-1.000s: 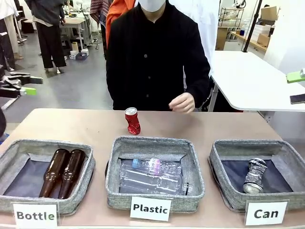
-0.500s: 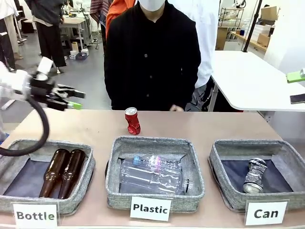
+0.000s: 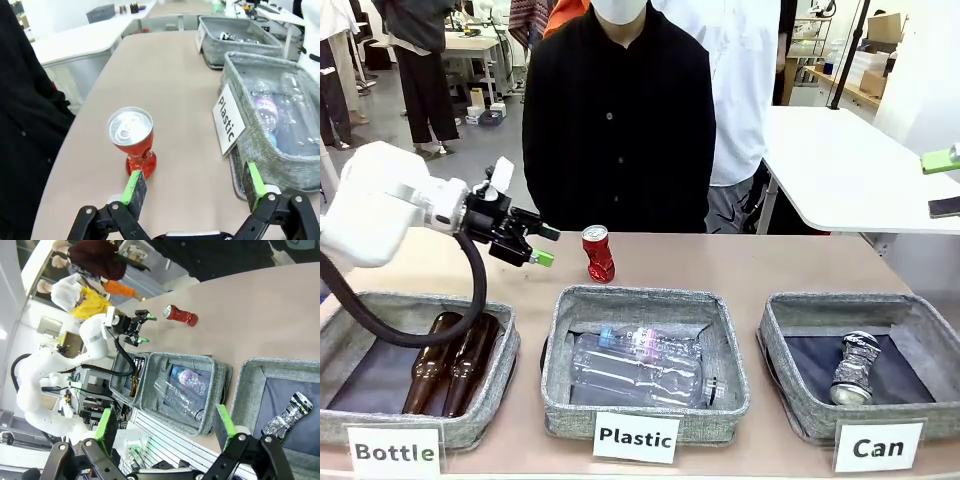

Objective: Sort the can waste into the basket.
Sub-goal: Pick up the can waste from the table and place it in the right Fabric basket.

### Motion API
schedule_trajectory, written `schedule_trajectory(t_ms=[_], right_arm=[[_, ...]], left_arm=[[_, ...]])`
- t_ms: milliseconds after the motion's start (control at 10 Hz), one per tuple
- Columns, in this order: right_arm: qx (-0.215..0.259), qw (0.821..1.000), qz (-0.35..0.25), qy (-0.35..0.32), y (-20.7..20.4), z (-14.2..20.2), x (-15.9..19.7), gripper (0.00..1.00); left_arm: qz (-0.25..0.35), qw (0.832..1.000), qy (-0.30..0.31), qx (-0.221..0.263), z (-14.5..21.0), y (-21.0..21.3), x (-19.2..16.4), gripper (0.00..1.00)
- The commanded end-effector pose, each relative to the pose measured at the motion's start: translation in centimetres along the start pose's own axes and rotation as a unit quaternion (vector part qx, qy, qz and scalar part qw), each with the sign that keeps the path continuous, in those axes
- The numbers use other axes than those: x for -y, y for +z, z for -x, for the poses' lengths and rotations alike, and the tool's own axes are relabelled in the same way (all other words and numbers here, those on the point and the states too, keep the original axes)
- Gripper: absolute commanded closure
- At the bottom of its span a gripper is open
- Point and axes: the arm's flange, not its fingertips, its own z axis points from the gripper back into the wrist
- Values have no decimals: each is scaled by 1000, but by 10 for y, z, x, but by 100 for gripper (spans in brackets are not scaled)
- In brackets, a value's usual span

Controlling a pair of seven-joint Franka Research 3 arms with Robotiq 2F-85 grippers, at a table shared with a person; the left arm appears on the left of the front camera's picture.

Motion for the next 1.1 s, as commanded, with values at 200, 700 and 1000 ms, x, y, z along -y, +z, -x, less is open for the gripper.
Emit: schedule_trajectory(t_ms=[200,700,1000], right_arm=[[-4,1000,2,11,1,0,2,0],[-4,1000,2,11,1,0,2,0],[-4,1000,2,11,1,0,2,0]], left_arm=[[-3,999,39,-22,-4,-38,-24,0],[-35,997,65,-30,2,-60,-45,0],[-27,997,65,-18,3,-69,-49,0]])
